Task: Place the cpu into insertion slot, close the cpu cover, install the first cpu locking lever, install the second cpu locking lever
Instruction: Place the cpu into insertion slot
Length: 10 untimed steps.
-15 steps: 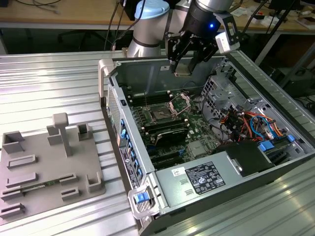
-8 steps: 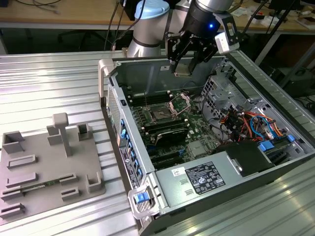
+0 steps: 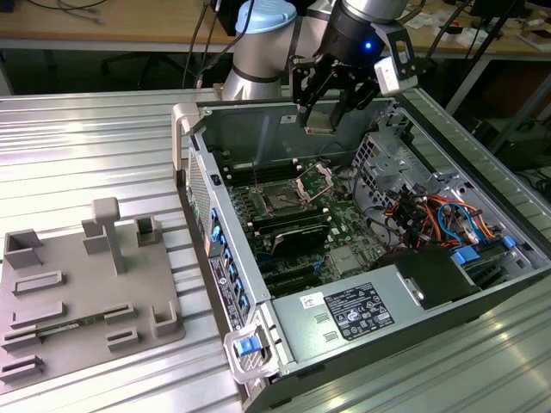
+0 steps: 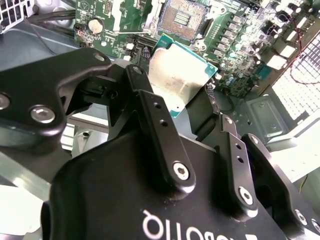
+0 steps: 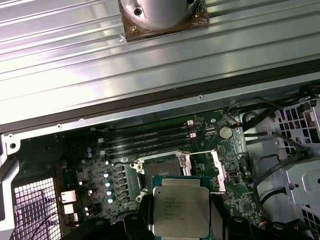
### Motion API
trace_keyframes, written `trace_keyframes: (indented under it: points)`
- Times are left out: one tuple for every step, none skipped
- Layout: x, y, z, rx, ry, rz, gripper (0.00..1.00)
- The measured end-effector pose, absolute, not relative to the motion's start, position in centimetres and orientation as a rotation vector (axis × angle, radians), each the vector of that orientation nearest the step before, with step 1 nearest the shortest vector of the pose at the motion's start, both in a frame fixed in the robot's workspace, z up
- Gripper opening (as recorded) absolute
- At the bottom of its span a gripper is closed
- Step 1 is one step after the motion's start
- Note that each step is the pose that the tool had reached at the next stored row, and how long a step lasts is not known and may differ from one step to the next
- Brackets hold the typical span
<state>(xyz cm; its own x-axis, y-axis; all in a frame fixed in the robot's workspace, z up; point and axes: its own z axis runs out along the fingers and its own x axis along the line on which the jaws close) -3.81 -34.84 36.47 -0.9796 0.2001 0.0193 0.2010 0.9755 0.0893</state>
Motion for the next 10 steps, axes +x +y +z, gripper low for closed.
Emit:
trace_keyframes:
  points:
    - [-3.81, -34.84, 36.47, -0.323, -3.112, -0.143, 0.55]
    - [-3.81, -34.84, 36.47, -0.327, -3.111, -0.142, 0.55]
    - [-3.81, -34.84, 36.47, -0.330, -3.111, -0.143, 0.55]
    - [-3.81, -34.84, 36.47, -0.339, -3.110, -0.142, 0.55]
    - [-3.81, -34.84, 36.47, -0.346, -3.110, -0.143, 0.55]
    - [-3.81, -34.84, 36.47, -0.353, -3.109, -0.142, 0.55]
    - [-3.82, -34.84, 36.46, -0.366, -3.108, -0.143, 0.55]
    - [-3.82, -34.84, 36.46, -0.375, -3.107, -0.143, 0.55]
    - [-3.82, -34.84, 36.45, -0.381, -3.107, -0.143, 0.55]
    - [-3.82, -34.84, 36.45, -0.386, -3.106, -0.143, 0.55]
